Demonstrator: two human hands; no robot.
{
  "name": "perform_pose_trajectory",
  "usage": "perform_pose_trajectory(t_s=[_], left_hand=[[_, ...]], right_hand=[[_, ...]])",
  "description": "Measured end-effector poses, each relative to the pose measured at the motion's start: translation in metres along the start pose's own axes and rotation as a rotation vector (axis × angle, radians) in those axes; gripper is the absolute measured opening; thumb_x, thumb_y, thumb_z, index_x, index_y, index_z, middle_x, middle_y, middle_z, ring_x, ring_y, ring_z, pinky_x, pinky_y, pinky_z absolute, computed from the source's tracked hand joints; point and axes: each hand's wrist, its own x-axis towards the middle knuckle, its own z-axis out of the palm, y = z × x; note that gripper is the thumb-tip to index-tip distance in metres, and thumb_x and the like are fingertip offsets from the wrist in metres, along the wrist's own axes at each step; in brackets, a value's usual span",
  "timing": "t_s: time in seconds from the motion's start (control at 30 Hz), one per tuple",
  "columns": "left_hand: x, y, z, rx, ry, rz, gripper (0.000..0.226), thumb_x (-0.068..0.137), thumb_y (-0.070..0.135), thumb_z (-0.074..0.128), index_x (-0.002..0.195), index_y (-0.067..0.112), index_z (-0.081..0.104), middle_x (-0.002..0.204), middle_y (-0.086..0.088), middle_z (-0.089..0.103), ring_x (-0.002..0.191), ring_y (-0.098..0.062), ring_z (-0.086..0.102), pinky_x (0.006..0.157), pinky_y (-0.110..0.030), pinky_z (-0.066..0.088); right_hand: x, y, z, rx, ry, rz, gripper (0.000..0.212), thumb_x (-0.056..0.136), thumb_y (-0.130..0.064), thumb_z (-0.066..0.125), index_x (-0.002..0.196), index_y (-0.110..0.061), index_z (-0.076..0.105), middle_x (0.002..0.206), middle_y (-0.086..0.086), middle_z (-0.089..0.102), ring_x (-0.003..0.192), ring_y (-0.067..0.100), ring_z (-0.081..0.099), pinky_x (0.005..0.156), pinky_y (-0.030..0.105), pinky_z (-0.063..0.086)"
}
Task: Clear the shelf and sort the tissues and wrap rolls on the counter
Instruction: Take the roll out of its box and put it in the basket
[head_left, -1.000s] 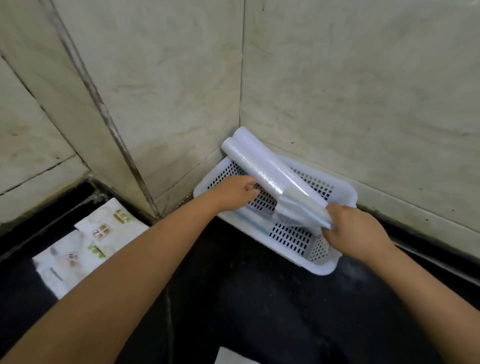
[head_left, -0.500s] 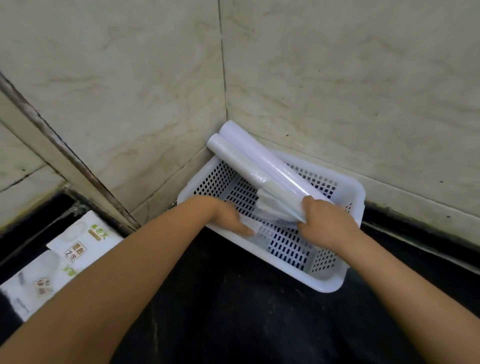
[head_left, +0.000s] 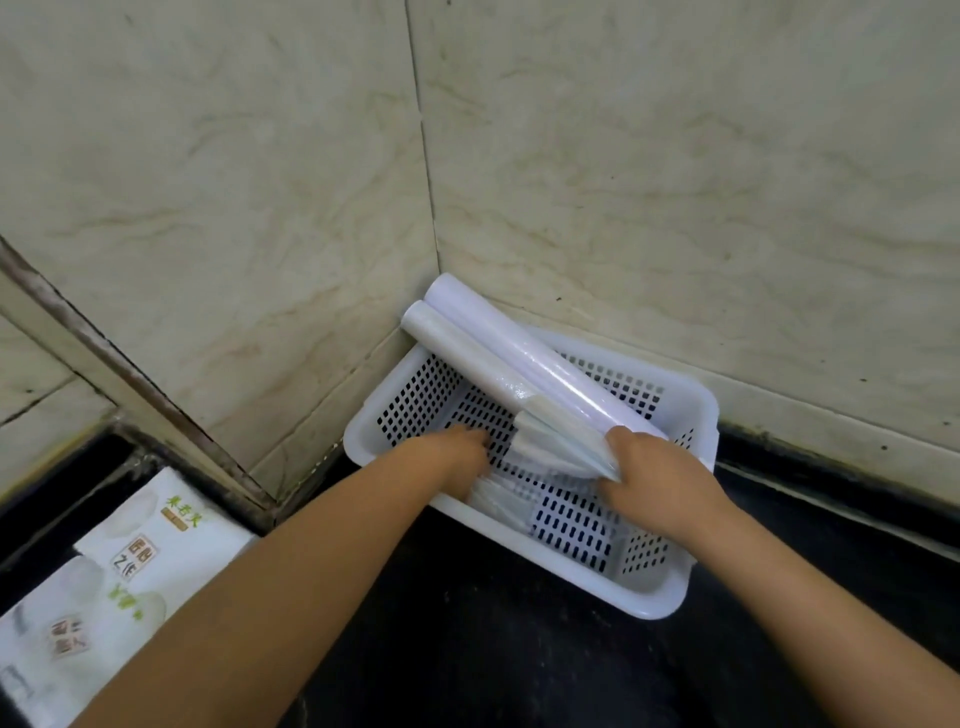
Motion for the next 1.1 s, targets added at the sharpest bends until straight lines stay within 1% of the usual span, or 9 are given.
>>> perform_pose_trajectory(t_s=[0.2,0.33,0.43,0.5,0.7,0.8,1.0,1.07,1.1], left_hand=[[-0.003,0.005,-0.002,0.072,-0.020,0.038,0.026,0.089,0.004,0.052,0.113,0.002,0.059,0.118,-0.016,0.062,0.088,-0.024,0.055,0.085,-0.035,0.049],[-0.017,-0.021,-0.032,-0.060,0.320,0.033,0.036,0.085,0.000,0.051,0.118,0.011,0.046,0.107,-0.015,0.061,0.080,-0.024,0.052,0.067,-0.032,0.040],[-0.044,-0.052,-0.045,-0.008,0.437,0.040,0.018,0.081,-0.003,0.050,0.087,0.014,0.047,0.083,-0.004,0.053,0.076,-0.020,0.044,0.063,-0.028,0.033],[-0.064,-0.053,-0.044,0.034,0.406,0.042,0.027,0.079,-0.004,0.050,0.064,0.016,0.039,0.069,0.005,0.037,0.077,-0.020,0.043,0.058,-0.027,0.028],[-0.080,-0.048,-0.016,-0.115,0.676,-0.076,0.020,0.079,-0.002,0.050,0.097,-0.001,0.059,0.104,-0.017,0.057,0.096,-0.030,0.051,0.074,-0.038,0.039],[-0.069,-0.046,-0.002,0.008,0.569,-0.136,0.021,0.083,0.002,0.046,0.102,0.002,0.056,0.111,-0.014,0.056,0.100,-0.027,0.051,0.077,-0.036,0.040],[-0.047,-0.038,0.010,0.065,0.456,-0.171,0.032,0.084,0.005,0.048,0.116,0.006,0.046,0.126,-0.014,0.044,0.120,-0.029,0.037,0.096,-0.037,0.033],[-0.042,-0.033,0.008,0.041,0.447,-0.147,0.030,0.084,0.003,0.048,0.114,0.005,0.046,0.125,-0.015,0.043,0.118,-0.030,0.036,0.094,-0.036,0.032],[-0.040,-0.031,0.005,0.029,0.436,-0.124,0.028,0.085,0.003,0.047,0.113,0.004,0.046,0.125,-0.015,0.043,0.117,-0.030,0.036,0.091,-0.035,0.033]], right_hand=[[-0.005,0.001,-0.002,0.037,0.031,0.021,0.018,0.085,-0.021,0.052,0.099,-0.011,0.046,0.066,-0.010,0.038,0.069,0.016,0.051,0.054,0.026,0.041],[0.012,-0.006,-0.027,-0.006,0.080,-0.032,0.024,0.085,-0.021,0.053,0.104,-0.009,0.046,0.069,-0.006,0.041,0.068,0.017,0.047,0.049,0.023,0.036],[0.028,-0.021,-0.033,-0.031,0.125,-0.073,0.027,0.085,-0.022,0.053,0.106,-0.008,0.044,0.085,0.003,0.051,0.073,0.021,0.051,0.059,0.030,0.043],[0.029,-0.031,-0.019,-0.028,0.100,-0.076,0.026,0.085,-0.021,0.053,0.107,-0.008,0.044,0.088,0.004,0.052,0.073,0.021,0.050,0.058,0.030,0.042],[0.041,-0.071,0.034,-0.052,-0.018,-0.173,0.034,0.085,-0.021,0.050,0.115,-0.004,0.048,0.111,0.015,0.056,0.094,0.030,0.058,0.071,0.033,0.047],[0.052,-0.081,0.056,-0.086,-0.158,-0.203,0.054,0.089,-0.041,0.048,0.131,-0.007,0.042,0.131,0.016,0.047,0.115,0.031,0.050,0.097,0.039,0.046],[0.042,-0.054,0.046,0.319,-0.430,-0.135,0.087,0.085,-0.051,0.051,0.146,-0.006,0.006,0.156,0.011,0.017,0.139,0.026,0.026,0.114,0.031,0.023],[0.036,-0.048,0.043,0.355,-0.457,-0.095,0.080,0.089,-0.046,0.049,0.145,-0.007,0.007,0.149,0.004,0.030,0.132,0.022,0.037,0.109,0.030,0.030],[0.034,-0.048,0.043,0.365,-0.437,-0.084,0.067,0.091,-0.040,0.046,0.141,-0.005,0.020,0.131,0.000,0.046,0.114,0.018,0.049,0.097,0.028,0.040]])
